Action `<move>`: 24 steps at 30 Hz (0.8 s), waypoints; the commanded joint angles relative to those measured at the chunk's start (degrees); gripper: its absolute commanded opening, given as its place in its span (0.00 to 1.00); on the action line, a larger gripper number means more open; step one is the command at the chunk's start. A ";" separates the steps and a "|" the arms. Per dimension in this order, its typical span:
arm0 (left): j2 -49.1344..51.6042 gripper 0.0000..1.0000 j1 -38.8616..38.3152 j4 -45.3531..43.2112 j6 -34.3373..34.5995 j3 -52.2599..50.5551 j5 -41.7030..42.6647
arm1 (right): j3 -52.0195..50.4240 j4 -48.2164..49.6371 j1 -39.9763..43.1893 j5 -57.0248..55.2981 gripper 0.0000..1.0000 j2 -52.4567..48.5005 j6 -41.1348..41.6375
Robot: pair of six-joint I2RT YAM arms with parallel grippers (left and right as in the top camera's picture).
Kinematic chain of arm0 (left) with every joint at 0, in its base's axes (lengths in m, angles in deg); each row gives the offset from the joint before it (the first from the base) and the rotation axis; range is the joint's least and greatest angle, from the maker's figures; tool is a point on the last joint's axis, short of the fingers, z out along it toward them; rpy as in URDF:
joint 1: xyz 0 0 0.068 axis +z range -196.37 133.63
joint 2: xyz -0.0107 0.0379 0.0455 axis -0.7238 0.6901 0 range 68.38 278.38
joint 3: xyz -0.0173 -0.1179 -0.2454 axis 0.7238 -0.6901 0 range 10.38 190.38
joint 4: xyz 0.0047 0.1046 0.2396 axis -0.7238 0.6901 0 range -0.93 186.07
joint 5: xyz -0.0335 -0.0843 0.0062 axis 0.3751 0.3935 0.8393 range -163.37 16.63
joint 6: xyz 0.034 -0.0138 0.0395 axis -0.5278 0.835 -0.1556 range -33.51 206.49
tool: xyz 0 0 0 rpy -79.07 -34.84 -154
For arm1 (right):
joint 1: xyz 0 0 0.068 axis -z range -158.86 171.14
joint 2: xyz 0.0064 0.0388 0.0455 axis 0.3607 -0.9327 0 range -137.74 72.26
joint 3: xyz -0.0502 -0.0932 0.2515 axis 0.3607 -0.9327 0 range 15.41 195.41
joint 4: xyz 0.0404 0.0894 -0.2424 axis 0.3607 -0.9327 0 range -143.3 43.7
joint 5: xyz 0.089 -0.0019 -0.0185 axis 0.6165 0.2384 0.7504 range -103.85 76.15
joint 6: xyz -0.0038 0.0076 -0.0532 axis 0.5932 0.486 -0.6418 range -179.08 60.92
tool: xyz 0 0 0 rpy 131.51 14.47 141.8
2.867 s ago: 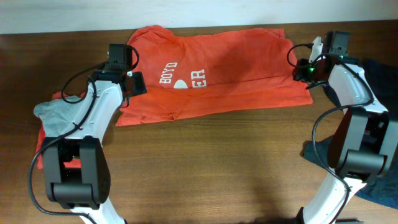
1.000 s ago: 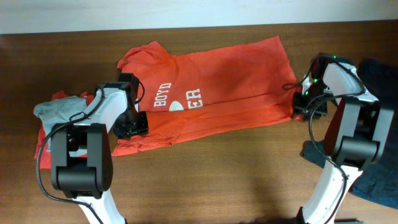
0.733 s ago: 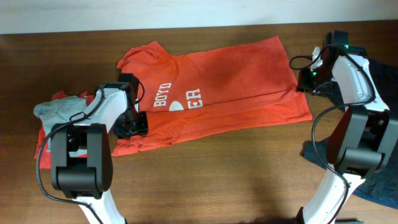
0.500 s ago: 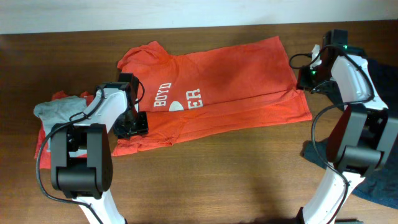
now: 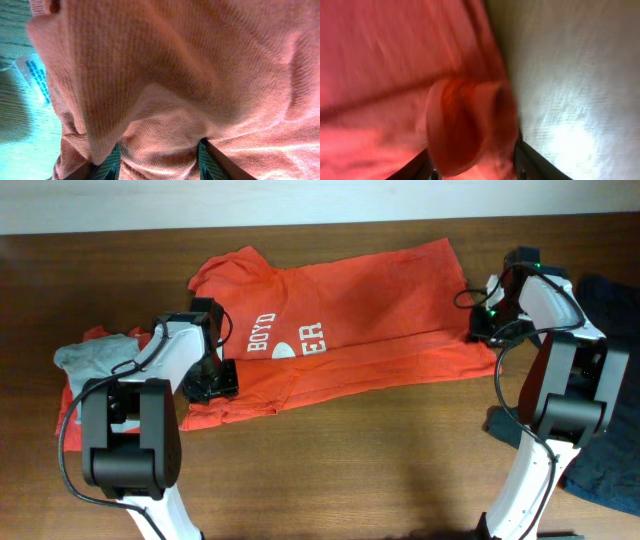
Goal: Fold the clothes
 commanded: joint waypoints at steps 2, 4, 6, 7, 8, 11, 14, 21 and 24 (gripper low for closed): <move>3.58 0.50 0.42 -1.20 0.09 -2.25 -4.11 | -1.53 -6.47 -0.09 -0.09 0.49 -2.43 0.07; 3.58 0.50 0.42 -0.52 0.09 -2.25 -5.20 | -1.57 -9.75 -0.09 -1.79 0.48 -2.43 0.17; 3.58 0.51 0.42 0.37 0.09 -2.25 -6.45 | -1.57 -12.68 -0.07 -3.56 0.46 -2.43 0.33; 3.58 0.50 0.42 0.79 0.07 -2.25 -7.02 | -1.57 -13.79 -0.09 -4.50 0.45 -2.43 0.35; 3.58 0.51 0.42 1.14 -0.35 -2.25 -7.43 | -1.57 -14.60 -0.07 -6.08 0.45 -2.43 1.27; 3.58 0.50 0.42 0.98 -0.72 -2.25 -7.56 | -1.57 -13.29 -0.09 -7.30 0.41 -2.43 2.23; 3.58 0.51 0.42 1.14 -0.74 -2.25 -8.59 | -1.55 -13.62 -0.02 -7.43 0.15 -2.43 2.32; 3.58 0.50 0.63 3.32 -0.72 -2.25 -12.07 | -1.57 -14.34 1.46 -8.44 0.04 -2.43 3.78; 3.58 0.50 1.18 4.33 -0.72 -2.25 -12.66 | -1.57 -16.46 2.80 -8.74 0.04 -2.43 3.78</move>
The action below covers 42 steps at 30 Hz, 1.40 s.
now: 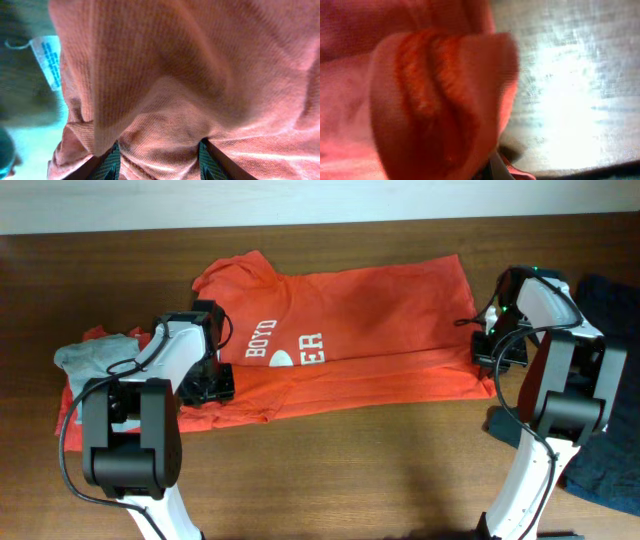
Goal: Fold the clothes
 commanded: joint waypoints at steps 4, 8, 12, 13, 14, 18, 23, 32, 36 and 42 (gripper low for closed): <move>3.56 0.50 2.21 0.81 -0.68 -2.36 -7.45 | -0.63 -4.17 3.15 -4.20 0.04 -1.60 1.97; 3.56 0.50 2.40 0.83 -0.68 -2.36 -7.43 | -0.63 -5.97 3.08 -4.20 0.04 -1.60 1.97; 3.30 0.51 2.38 0.83 -0.68 -2.36 -7.26 | -0.63 -7.74 3.08 -3.93 0.05 -1.57 1.97; 3.04 0.51 2.38 0.76 -0.66 -2.36 -7.19 | -0.63 -7.78 3.08 -3.93 0.06 -1.55 1.95; 2.75 0.51 2.38 0.61 -0.68 -2.34 -7.17 | -0.63 -7.63 3.08 -3.96 0.09 -1.55 1.92; -0.68 0.51 2.32 0.55 -0.68 -1.81 -6.93 | -0.59 -6.27 3.08 -2.05 0.21 -0.31 1.22; -7.39 0.56 1.05 -0.96 -3.30 -1.77 -3.98 | -0.55 -3.26 3.10 -0.74 0.27 5.99 0.46; -18.43 0.73 -1.92 -2.08 -3.28 -1.75 -3.98 | 1.70 -1.16 3.08 1.03 0.45 15.58 0.20; -23.39 0.99 -1.79 -6.86 -4.20 -1.75 -3.72 | 2.25 2.32 3.08 9.51 0.57 19.47 -4.87; -22.95 0.99 1.57 -20.20 -12.31 1.51 7.93 | 2.29 8.35 3.08 15.85 0.78 22.05 -5.81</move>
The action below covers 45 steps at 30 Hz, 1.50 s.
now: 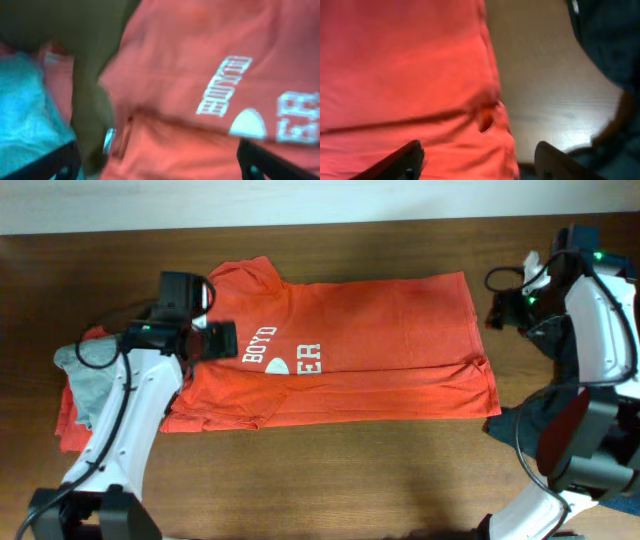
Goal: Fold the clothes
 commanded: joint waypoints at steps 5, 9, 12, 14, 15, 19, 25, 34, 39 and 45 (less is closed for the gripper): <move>8.15 0.98 6.05 -10.23 -7.28 8.55 15.76 | 0.98 0.87 0.31 4.98 0.78 1.64 -1.25; 16.09 0.93 6.58 -19.96 -7.54 11.45 16.59 | 0.98 0.81 0.31 4.96 0.78 1.64 -1.25; 22.25 0.91 6.56 -26.53 -7.48 12.87 18.73 | 0.98 0.79 0.31 4.96 0.78 1.64 -1.25; 26.29 0.89 6.56 -29.73 -7.30 13.70 20.74 | 0.96 0.79 0.31 4.94 0.78 1.64 -1.25; 28.52 0.89 6.56 -31.15 -6.73 14.10 20.85 | 0.96 0.79 0.31 4.90 0.78 1.64 -1.25; 35.80 0.83 6.58 -35.63 -4.55 16.55 20.87 | 0.96 0.74 0.31 4.72 0.78 1.64 -1.25; 39.67 0.79 6.54 -35.82 -2.75 18.03 21.73 | 0.96 0.74 0.31 4.33 0.78 1.64 -1.25; 39.65 0.21 6.58 -34.29 -2.75 19.50 22.03 | 0.96 0.81 0.31 4.35 0.74 -0.11 -1.22; 39.65 0.03 6.56 -31.08 -2.78 20.79 22.16 | 0.96 1.44 0.31 4.33 0.73 -1.29 -1.25; 38.95 0.01 6.58 -24.79 -2.75 21.57 22.16 | 0.96 8.50 0.31 4.35 0.65 -1.40 -1.22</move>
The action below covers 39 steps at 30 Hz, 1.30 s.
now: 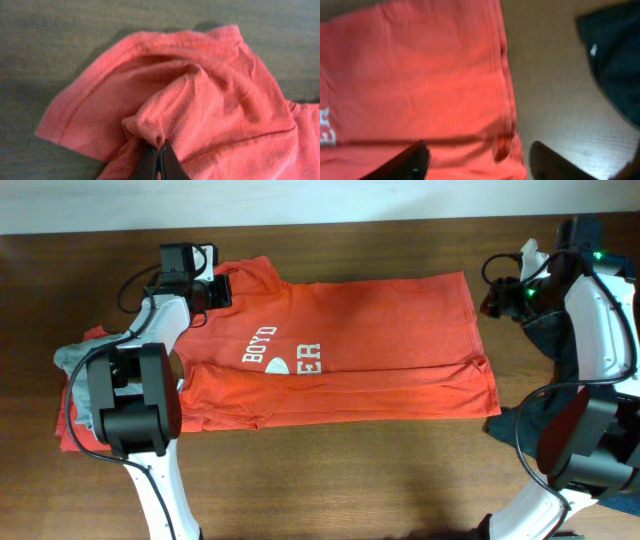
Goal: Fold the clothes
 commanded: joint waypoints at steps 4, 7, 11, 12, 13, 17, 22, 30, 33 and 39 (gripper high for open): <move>-1.27 0.01 -0.07 6.32 -0.26 1.49 0.87 | 0.85 10.47 0.20 0.81 0.72 -1.44 -0.37; -1.73 0.01 -0.07 8.26 -0.26 1.49 0.90 | 0.85 15.41 -0.39 2.27 0.75 -3.96 -0.37; -1.84 0.01 -0.09 9.20 -0.26 1.49 0.87 | 0.85 22.32 -1.97 2.21 0.79 -9.05 -0.42; -1.84 0.01 -0.09 9.22 -0.26 1.46 0.87 | 0.85 24.15 -2.29 2.23 0.79 -10.47 -0.39; -1.84 0.01 -0.09 9.25 -0.26 1.46 0.87 | 0.85 26.01 -2.54 2.23 0.79 -11.85 -0.37; -1.84 0.01 -0.09 9.25 -0.26 1.46 0.87 | 0.85 33.53 -3.58 2.23 0.79 -17.57 -0.37; -1.81 0.01 -0.09 9.25 -0.26 1.46 0.87 | 0.85 40.74 -5.27 2.25 0.79 -23.87 -0.35; -1.81 0.01 -0.13 9.25 -0.26 1.46 0.87 | 0.85 48.06 -6.49 2.01 0.78 -28.15 -0.15; -1.81 0.01 -0.13 9.22 -0.26 1.46 0.87 | 0.85 47.06 -6.51 1.57 0.67 -28.39 -0.20; -1.81 0.01 -0.13 9.22 -0.26 1.46 0.85 | 0.85 46.45 -6.51 0.46 0.17 -28.39 -0.15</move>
